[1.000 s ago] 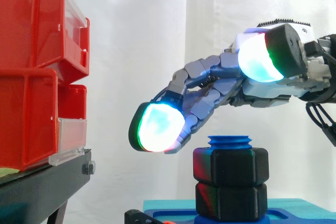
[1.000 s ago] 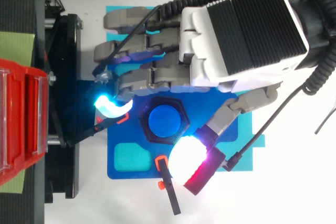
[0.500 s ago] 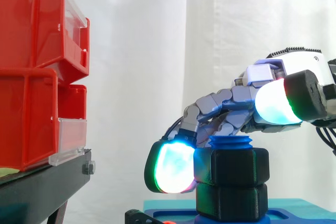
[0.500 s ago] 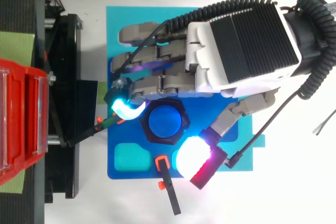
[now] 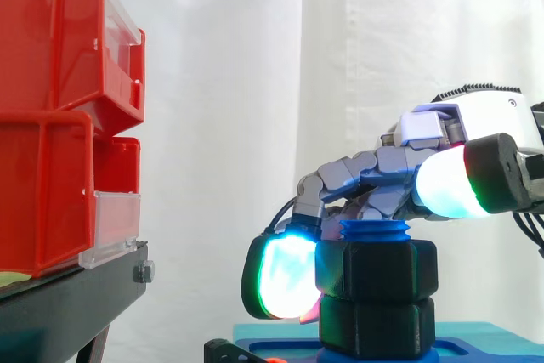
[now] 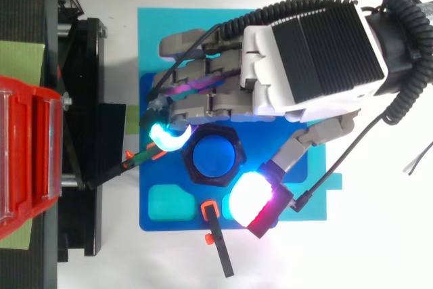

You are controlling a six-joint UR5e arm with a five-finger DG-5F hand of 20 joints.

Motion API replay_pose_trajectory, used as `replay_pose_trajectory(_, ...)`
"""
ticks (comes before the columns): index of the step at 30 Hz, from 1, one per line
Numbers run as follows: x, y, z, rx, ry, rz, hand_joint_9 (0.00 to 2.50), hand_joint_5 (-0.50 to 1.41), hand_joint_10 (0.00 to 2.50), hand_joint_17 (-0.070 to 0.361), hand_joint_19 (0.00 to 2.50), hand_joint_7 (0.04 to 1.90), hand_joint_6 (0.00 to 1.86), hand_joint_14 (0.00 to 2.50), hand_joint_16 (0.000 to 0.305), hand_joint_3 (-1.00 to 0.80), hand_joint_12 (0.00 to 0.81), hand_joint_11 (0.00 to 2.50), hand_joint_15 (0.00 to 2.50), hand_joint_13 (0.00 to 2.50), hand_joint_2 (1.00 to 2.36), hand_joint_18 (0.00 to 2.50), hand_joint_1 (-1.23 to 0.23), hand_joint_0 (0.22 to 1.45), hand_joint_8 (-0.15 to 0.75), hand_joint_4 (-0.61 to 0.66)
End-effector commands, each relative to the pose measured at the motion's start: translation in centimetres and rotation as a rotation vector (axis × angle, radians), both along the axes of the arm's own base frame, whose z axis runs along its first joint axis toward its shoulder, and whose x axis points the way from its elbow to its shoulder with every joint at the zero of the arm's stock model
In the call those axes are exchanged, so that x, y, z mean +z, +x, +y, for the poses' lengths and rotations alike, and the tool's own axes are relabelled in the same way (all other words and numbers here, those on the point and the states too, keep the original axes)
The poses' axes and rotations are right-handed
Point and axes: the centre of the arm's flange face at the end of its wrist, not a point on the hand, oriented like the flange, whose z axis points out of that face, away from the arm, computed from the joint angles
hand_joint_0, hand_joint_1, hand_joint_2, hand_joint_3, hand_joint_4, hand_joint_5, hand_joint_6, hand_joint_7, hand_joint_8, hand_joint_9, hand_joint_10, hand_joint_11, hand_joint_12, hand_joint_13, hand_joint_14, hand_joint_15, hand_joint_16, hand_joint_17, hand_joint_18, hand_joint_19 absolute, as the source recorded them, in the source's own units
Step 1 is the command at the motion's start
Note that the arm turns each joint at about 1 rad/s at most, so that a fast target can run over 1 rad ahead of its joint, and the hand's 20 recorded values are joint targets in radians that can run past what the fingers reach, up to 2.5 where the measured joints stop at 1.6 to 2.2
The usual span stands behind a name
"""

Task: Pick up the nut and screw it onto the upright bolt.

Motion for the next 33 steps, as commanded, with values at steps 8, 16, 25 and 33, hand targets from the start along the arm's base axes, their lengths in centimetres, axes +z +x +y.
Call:
replay_pose_trajectory(8,0.0,0.0,-0.1,0.0,-0.001,-0.001,0.84,-0.02,0.0,0.091,0.0,1.38,0.5,0.0,0.04,-0.5,0.291,0.0,0.0,0.48,1.0,0.26,-0.24,0.49,0.27,0.18)
replay_pose_trajectory(16,0.0,0.0,-0.3,-0.001,0.0,-0.003,0.86,-0.02,0.0,0.09,0.0,1.44,0.5,0.0,0.04,-0.5,0.288,0.0,0.0,0.5,1.0,0.27,-0.24,0.49,0.272,0.16)
replay_pose_trajectory(25,0.1,0.1,-0.4,-0.001,0.0,-0.012,0.85,-0.05,0.0,0.093,0.0,1.12,0.5,0.0,0.041,-0.5,0.29,0.0,0.0,0.51,1.0,0.29,-0.24,0.49,0.263,0.25)
replay_pose_trajectory(33,-0.1,-0.2,-1.2,-0.004,0.001,-0.001,0.82,-0.05,0.0,0.1,0.0,1.04,0.5,0.0,0.044,-0.5,0.298,0.0,0.0,0.5,1.0,0.27,-0.16,0.47,0.263,0.27)
